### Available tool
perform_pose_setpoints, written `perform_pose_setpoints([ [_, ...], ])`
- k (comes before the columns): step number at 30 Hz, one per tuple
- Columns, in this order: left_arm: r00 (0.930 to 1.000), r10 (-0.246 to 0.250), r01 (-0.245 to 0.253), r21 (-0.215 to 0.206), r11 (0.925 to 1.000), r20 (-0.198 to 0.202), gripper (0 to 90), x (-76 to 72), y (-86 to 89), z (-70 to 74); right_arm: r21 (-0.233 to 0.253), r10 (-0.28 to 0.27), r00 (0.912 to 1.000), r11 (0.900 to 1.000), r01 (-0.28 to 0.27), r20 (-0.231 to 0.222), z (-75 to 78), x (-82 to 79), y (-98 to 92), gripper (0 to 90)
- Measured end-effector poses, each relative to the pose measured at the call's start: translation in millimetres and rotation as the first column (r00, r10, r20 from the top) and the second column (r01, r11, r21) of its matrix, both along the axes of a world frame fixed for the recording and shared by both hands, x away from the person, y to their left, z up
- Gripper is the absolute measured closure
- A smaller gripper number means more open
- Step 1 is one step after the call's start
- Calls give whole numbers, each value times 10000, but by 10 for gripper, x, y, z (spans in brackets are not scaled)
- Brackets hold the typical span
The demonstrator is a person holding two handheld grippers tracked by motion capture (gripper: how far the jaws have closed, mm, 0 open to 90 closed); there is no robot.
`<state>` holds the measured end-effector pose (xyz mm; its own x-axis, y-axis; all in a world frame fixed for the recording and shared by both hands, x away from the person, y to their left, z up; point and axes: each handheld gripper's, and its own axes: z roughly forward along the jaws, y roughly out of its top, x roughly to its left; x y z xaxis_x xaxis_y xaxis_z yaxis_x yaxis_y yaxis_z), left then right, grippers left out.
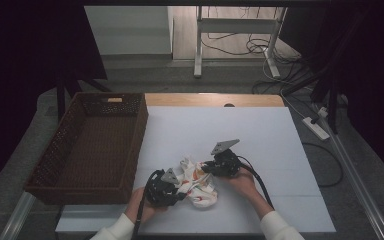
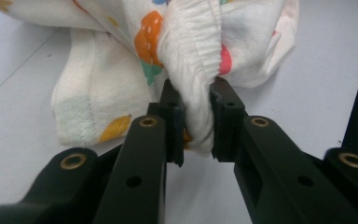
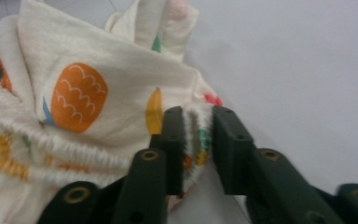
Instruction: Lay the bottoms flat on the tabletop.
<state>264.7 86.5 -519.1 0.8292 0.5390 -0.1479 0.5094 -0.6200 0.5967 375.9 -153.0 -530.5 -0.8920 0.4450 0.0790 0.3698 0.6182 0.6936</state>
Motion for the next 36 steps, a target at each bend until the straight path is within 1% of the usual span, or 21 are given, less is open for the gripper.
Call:
perform_pose_setpoints([
  [3, 10000, 17, -17, -45, 10000, 51, 778, 5, 9, 11, 157, -345, 9994, 9993, 344, 36, 42, 2, -54, 807],
  [4, 10000, 57, -56, -84, 9999, 63, 778, 5, 11, 15, 309, -382, 9993, 9988, 381, 11, 57, 0, -74, 812],
  [8, 9998, 127, -125, -154, 9998, 134, 779, 8, 23, 26, 552, -551, 9985, 9970, 551, -6, 110, -20, -129, 817],
  [12, 9996, 164, -159, -249, 9996, 208, 779, 0, 33, 42, 620, -669, 9978, 9958, 666, 18, 148, -40, -154, 816],
  [15, 9994, 220, -212, -314, 9993, 271, 779, 4, 40, 53, 769, -813, 9967, 9938, 807, 50, 183, -54, -177, 816],
  [20, 9986, 354, -333, -526, 9981, 396, 781, 9, 71, 79, 1169, -977, 9951, 9886, 952, 158, 258, -77, -240, 816],
  [22, 9983, 391, -366, -602, 9975, 421, 783, 10, 81, 87, 1227, -1018, 9947, 9875, 992, 153, 266, -91, -260, 816],
  [26, 9980, 406, -377, -619, 9974, 475, 785, 8, 78, 92, 1175, -1008, 9948, 9882, 987, 120, 248, -111, -283, 817],
  [36, 9975, 515, -477, -762, 9959, 485, 786, 17, 98, 105, 1384, -1006, 9948, 9856, 971, 183, 272, -140, -316, 821],
])
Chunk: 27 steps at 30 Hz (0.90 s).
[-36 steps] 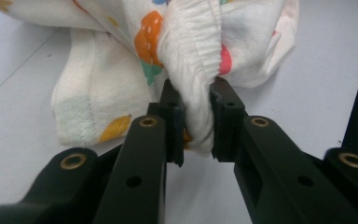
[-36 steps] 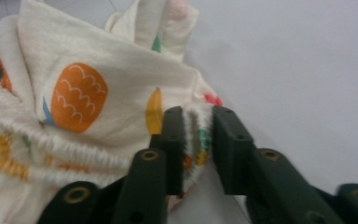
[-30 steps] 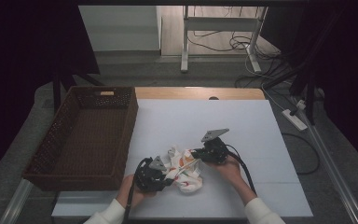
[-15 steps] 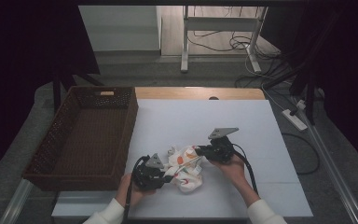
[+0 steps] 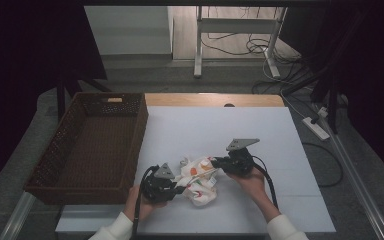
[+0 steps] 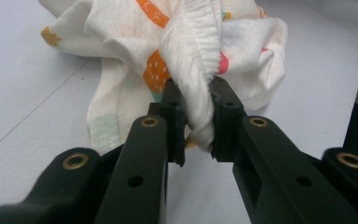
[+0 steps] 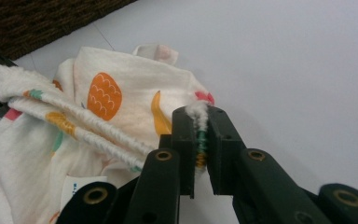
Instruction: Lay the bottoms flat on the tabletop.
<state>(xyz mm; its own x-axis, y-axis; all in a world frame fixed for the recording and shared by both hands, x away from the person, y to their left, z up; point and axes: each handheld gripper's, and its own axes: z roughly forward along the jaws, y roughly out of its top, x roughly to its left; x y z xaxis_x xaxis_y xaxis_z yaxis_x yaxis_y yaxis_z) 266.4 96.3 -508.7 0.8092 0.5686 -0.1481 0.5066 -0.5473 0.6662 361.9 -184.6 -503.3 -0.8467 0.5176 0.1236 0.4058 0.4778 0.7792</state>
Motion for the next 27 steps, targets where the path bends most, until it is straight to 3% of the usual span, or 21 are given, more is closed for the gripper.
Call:
perform_pose_setpoints([
  [15, 9998, 199, -198, -338, 9992, 33, 787, 8, 40, 32, 226, -127, 9999, 9997, 125, 104, 11, -67, -13, 823],
  [22, 9994, 350, -348, -777, 9964, 10, 787, 8, 90, 69, 669, -129, 9996, 9977, 113, 239, 84, -95, -52, 824],
  [27, 9990, 436, -428, -843, 9955, 80, 788, 11, 101, 87, 883, -46, 9993, 9961, 13, 374, 124, -116, -67, 827],
])
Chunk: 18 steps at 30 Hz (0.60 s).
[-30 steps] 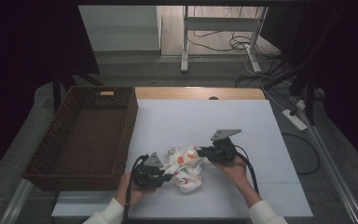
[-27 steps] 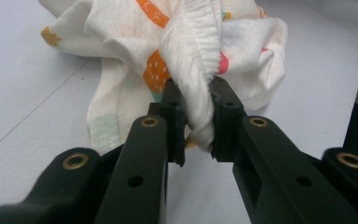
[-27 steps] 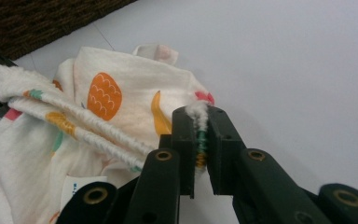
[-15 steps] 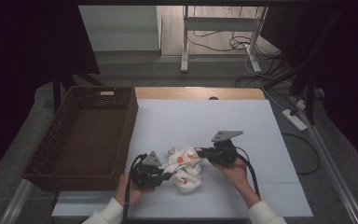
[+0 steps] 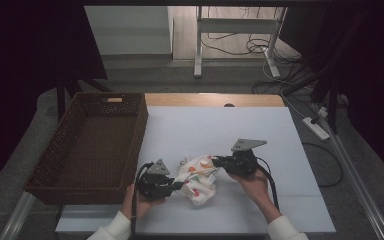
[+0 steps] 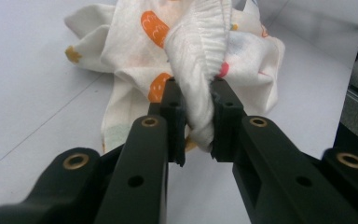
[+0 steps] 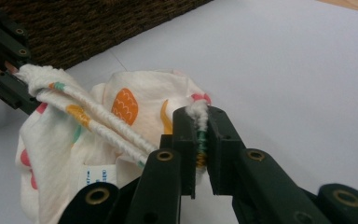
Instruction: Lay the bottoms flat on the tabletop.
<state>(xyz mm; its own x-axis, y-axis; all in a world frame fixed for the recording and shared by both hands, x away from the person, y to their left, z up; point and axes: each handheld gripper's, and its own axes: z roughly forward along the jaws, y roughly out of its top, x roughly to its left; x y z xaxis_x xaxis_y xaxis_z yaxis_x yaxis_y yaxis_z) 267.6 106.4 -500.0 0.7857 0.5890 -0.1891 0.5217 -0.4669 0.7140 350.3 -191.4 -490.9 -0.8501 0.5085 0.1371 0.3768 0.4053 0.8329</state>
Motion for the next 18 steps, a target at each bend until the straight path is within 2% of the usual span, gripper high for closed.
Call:
perform_pose_setpoints([
  [10, 9999, 131, -129, -201, 9997, 100, 788, 11, 26, 41, 202, 41, 10000, 9998, -42, 53, 38, -21, -23, 827],
  [18, 9993, 314, -299, -654, 9974, 211, 788, 36, 64, 127, 571, -3, 9994, 9984, -17, 358, 161, -75, -52, 827],
])
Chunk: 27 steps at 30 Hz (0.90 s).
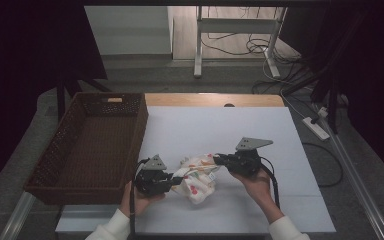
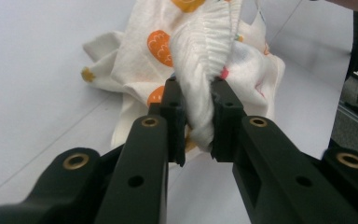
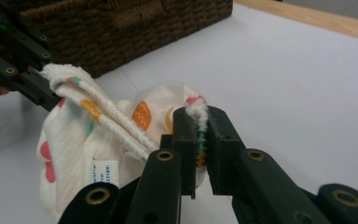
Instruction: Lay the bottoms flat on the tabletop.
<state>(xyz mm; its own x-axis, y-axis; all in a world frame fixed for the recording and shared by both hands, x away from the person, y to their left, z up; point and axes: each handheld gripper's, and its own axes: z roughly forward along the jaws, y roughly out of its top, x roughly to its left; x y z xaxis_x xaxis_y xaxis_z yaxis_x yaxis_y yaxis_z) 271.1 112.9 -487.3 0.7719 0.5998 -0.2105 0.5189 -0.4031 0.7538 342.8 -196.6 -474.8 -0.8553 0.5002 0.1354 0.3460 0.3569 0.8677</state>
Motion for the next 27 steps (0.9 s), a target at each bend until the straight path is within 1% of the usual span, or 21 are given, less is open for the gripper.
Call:
perform_pose_setpoints([
  [5, 10000, 62, -61, -201, 9998, 55, 788, 16, 14, 46, 244, -61, 9998, 9997, 57, 172, 79, -21, -16, 828],
  [13, 9998, 78, -73, -258, 9996, 206, 789, 36, 9, 120, 447, -219, 9990, 9988, 201, 401, 153, -45, -28, 826],
  [21, 9996, 78, -67, -409, 9991, 261, 788, 57, 8, 170, 719, -379, 9975, 9968, 336, 594, 227, -67, -56, 826],
  [27, 9990, 142, -118, -559, 9984, 423, 789, 83, 24, 262, 928, -476, 9962, 9949, 407, 733, 293, -70, -59, 825],
])
